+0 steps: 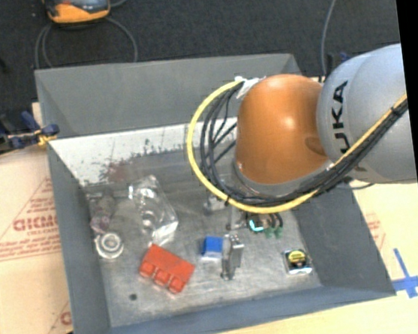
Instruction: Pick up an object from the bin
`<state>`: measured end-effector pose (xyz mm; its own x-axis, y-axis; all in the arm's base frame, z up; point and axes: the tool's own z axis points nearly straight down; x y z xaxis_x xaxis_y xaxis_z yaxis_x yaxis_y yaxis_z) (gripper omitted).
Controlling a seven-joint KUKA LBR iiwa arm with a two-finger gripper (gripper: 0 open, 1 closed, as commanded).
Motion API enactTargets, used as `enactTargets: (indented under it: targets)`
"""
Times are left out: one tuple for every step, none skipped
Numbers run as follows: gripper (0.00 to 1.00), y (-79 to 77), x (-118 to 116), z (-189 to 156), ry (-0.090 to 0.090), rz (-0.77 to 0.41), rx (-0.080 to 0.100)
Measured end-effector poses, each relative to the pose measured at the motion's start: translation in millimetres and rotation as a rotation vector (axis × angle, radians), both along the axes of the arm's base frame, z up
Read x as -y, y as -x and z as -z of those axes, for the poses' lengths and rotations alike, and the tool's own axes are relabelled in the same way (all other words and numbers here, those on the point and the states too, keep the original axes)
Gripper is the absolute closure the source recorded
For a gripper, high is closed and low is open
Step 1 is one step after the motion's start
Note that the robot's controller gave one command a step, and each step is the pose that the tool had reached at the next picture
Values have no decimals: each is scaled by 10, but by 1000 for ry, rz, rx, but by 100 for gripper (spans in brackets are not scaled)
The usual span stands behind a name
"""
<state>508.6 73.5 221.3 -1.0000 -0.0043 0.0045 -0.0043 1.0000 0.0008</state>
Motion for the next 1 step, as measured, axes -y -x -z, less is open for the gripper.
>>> enactTargets:
  targets:
    - [100, -16, 4, -38, -1, 4, 8]
